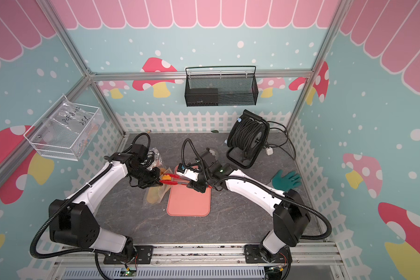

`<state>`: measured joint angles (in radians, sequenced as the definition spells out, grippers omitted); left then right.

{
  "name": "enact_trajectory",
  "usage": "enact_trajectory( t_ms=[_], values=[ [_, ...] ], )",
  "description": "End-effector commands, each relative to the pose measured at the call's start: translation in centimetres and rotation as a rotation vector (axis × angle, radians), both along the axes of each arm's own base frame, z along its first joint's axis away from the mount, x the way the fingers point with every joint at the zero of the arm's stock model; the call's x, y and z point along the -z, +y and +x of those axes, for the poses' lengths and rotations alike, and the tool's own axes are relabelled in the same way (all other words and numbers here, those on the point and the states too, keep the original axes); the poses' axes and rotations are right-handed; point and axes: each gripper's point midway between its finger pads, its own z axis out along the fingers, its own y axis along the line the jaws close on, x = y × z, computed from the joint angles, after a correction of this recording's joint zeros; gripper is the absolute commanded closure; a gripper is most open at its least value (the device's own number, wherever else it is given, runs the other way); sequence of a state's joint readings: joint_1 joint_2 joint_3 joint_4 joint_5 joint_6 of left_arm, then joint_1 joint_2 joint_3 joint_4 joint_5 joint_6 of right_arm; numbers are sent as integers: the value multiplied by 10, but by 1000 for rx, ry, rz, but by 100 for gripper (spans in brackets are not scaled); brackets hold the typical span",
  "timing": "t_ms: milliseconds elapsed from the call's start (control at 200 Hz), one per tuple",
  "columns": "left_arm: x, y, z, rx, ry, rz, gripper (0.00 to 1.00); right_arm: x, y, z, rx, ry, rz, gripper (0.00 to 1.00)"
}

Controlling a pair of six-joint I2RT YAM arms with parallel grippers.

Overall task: Put the cookies into a resealable bag to prevent moisture
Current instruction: Place the cookie in the ziploc bag, then pick up the cookie from the tray.

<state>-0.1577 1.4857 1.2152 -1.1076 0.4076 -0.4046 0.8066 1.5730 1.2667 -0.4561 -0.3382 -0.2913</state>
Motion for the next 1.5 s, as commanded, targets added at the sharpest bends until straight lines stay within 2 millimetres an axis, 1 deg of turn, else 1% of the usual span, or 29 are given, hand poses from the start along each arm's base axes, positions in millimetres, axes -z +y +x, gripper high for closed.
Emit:
enact_trajectory(
  t_ms=[0,45,80,190,275,345,420,480,520,550,631,701,746,811,956,1041,1176,1496],
  values=[
    [-17,0,2,-18,-32,-32,100,-30,15,-1,-55,-42,102,52],
    [-17,-1,3,-17,-33,-37,100,-32,15,-1,-57,-40,109,46],
    [-18,-1,4,-16,-36,-41,100,-35,16,-2,-59,-39,118,44],
    [-20,-2,5,-17,-37,-49,100,-41,13,-2,-60,-35,134,41],
    [-24,-2,6,-19,-46,-55,100,-49,4,2,-34,-40,149,42],
    [-27,-3,7,-20,-56,-62,100,-58,-10,10,17,-55,155,43],
    [-33,-5,7,-18,-67,-76,100,-70,-32,24,93,-89,157,43],
    [-38,-5,8,-19,-83,-81,100,-70,-51,33,149,-105,134,44],
    [-40,-6,8,-19,-87,-84,100,-65,-62,37,178,-119,92,43],
    [-41,-6,8,-17,-91,-87,100,-57,-70,39,198,-126,48,43],
    [-43,-6,7,-15,-96,-87,100,-24,-88,41,221,-118,-85,41],
    [-41,-5,7,-13,-96,-82,100,3,-97,39,217,-85,-174,38],
    [-40,-5,6,-12,-90,-81,100,16,-98,39,210,-63,-206,37],
    [-42,-6,7,-7,-94,-82,100,27,-94,39,190,-44,-222,36],
    [-47,-9,9,1,-108,-91,100,53,-85,47,161,-10,-278,35],
    [-47,-10,10,5,-111,-93,100,65,-81,48,146,23,-306,36],
    [-44,-10,6,9,-100,-91,100,80,-82,48,148,75,-350,38],
    [-35,-9,4,18,-79,-80,100,95,-76,54,151,113,-378,41]
  ],
)
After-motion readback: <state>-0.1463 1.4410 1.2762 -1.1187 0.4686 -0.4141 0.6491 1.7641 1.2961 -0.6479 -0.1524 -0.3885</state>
